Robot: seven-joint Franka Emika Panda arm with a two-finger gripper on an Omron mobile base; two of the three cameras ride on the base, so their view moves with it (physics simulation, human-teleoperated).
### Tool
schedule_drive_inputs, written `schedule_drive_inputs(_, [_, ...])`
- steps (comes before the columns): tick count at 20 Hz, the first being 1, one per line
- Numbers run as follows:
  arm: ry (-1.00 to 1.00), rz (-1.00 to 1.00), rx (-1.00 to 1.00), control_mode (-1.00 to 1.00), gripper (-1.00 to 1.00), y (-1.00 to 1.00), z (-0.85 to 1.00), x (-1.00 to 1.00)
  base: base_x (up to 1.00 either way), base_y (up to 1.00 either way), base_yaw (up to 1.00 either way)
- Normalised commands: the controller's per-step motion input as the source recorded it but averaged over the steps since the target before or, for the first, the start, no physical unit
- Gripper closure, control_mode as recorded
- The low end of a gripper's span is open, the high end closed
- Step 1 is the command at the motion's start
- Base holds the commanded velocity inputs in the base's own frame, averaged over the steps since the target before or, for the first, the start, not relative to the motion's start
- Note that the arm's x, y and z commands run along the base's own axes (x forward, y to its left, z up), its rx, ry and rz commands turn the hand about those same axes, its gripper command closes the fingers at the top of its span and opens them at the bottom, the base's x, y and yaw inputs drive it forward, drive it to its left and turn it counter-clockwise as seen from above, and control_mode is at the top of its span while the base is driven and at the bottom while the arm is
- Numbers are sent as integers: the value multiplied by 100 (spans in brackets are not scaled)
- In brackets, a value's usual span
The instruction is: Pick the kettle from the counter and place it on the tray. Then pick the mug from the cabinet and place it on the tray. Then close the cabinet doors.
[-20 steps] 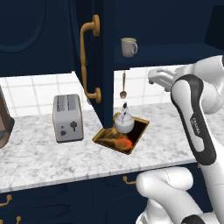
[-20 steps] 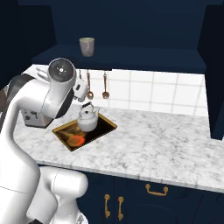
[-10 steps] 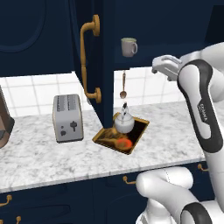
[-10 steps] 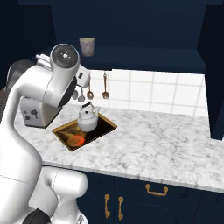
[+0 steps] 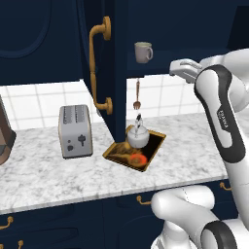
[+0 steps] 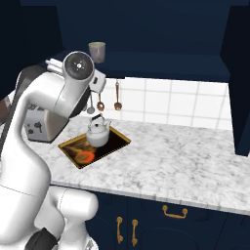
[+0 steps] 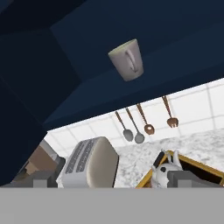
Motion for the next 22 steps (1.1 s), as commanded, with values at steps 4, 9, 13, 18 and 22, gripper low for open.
schedule_drive_inputs(4, [7, 3, -1, -100, -100, 0, 0, 22, 0, 0, 0])
schedule_drive_inputs(9, [1, 4, -2, -100, -100, 0, 10, 20, 0, 0, 0])
schedule_drive_inputs(13, [0, 1, -2, -100, -100, 0, 7, 34, 0, 0, 0])
schedule_drive_inputs(18, [0, 0, -2, -100, -100, 0, 6, 38, 0, 0, 0])
schedule_drive_inputs(22, [0, 0, -1, -100, -100, 0, 2, 38, 0, 0, 0])
